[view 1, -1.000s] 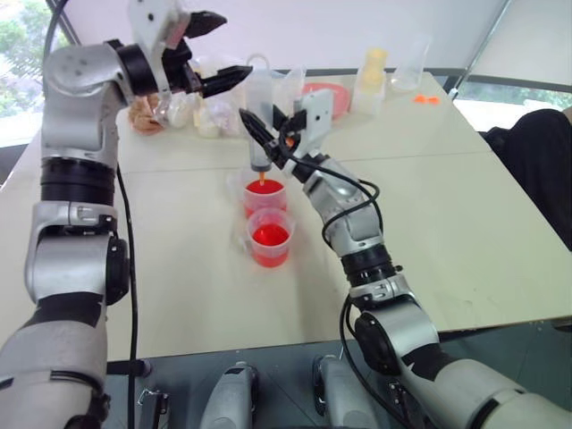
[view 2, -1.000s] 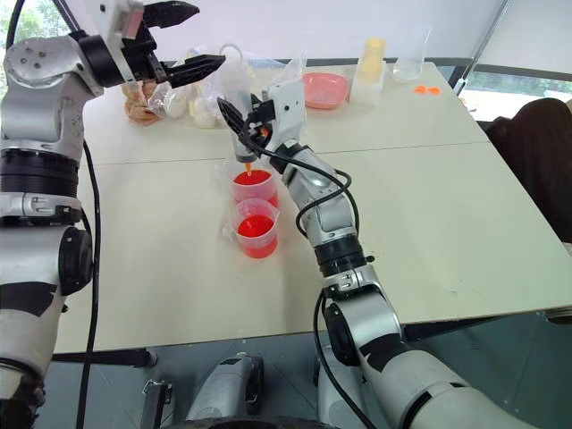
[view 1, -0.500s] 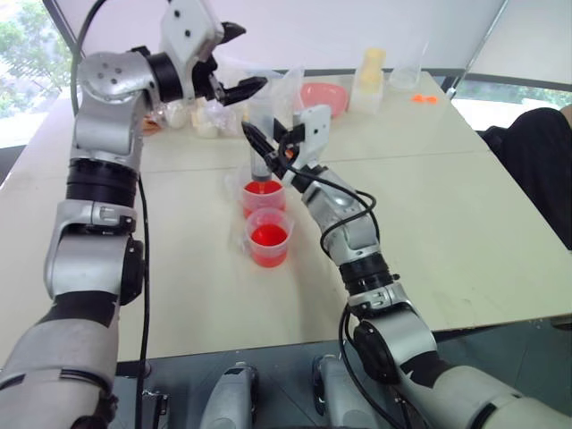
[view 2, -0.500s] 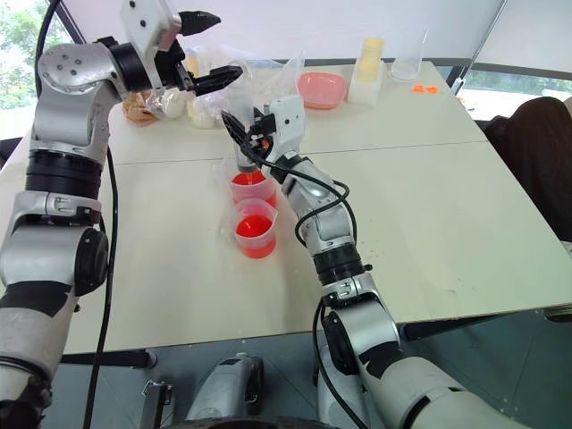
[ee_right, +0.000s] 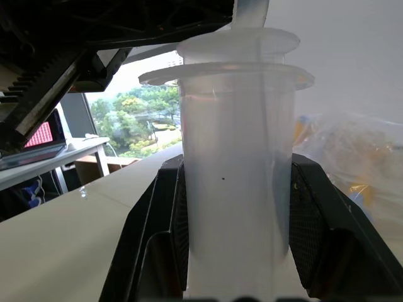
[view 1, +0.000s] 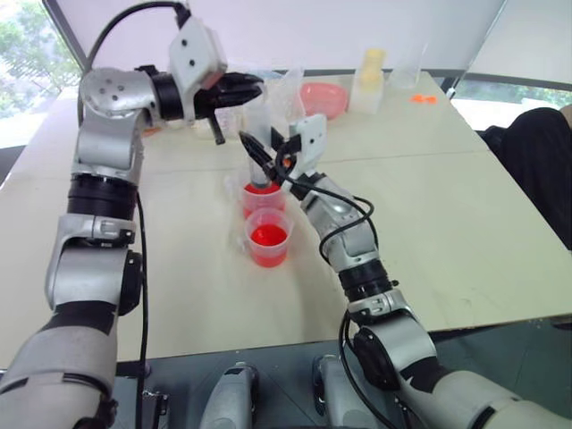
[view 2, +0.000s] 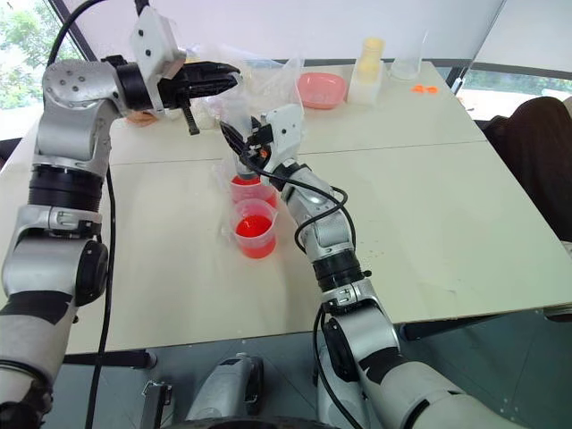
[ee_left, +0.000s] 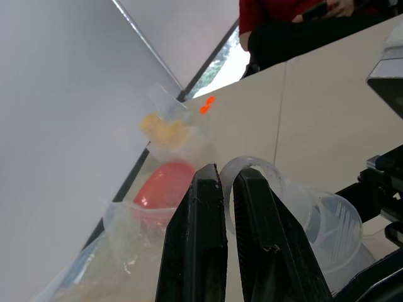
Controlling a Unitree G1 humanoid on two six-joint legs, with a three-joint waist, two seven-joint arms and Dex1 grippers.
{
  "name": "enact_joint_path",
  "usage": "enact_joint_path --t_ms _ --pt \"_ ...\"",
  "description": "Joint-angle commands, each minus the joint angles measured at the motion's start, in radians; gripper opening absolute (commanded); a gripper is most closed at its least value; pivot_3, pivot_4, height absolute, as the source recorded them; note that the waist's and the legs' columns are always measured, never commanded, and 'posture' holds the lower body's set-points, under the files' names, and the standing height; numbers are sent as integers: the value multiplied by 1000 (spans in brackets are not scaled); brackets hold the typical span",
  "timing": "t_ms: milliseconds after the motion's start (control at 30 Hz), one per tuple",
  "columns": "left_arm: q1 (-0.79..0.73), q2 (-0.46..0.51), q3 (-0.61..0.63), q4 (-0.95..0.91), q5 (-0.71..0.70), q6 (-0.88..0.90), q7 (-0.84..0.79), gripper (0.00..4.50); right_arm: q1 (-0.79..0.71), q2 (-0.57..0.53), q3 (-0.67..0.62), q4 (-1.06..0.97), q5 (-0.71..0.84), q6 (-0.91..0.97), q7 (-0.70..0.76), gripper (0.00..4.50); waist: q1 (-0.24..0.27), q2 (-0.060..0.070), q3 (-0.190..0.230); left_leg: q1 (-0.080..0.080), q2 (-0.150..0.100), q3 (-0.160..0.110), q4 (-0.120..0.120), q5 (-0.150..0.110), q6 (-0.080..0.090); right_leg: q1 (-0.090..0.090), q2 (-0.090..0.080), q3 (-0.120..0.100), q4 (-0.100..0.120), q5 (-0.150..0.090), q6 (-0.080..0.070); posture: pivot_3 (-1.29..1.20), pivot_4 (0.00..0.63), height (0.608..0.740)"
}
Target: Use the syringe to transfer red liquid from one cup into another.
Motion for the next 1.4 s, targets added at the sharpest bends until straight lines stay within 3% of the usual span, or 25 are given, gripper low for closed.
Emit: enact_joint_path --t_ms 33,233,400,567,1400 --pt "24 -20 -20 -70 -43 30 -42 33 -25 20 27 -44 -7 -52 26 1469 1 0 0 0 0 0 0 0 0 0 0 0 0 0 0 0 150 740" --pt "14 -28 -14 -42 -6 5 22 33 -15 18 30 -23 -24 -66 35 1469 3 0 0 0 0 0 2 0 0 0 0 0 1 0 0 0 150 740" --pt "-107 -33 7 149 93 -146 211 33 -9 17 29 8 -35 -84 42 1469 5 0 0 0 0 0 2 1 -2 1 0 0 2 0 0 0 150 740" --pt "-174 -29 9 249 107 -228 249 33 2 21 30 28 -43 -99 44 1469 -2 0 0 0 0 1 1 1 -2 -1 0 0 2 0 0 0 150 740" --pt "-216 14 19 279 81 -250 190 33 10 28 39 65 -47 -121 49 1469 1 0 0 0 0 0 2 2 -3 -2 0 0 6 0 0 0 150 740"
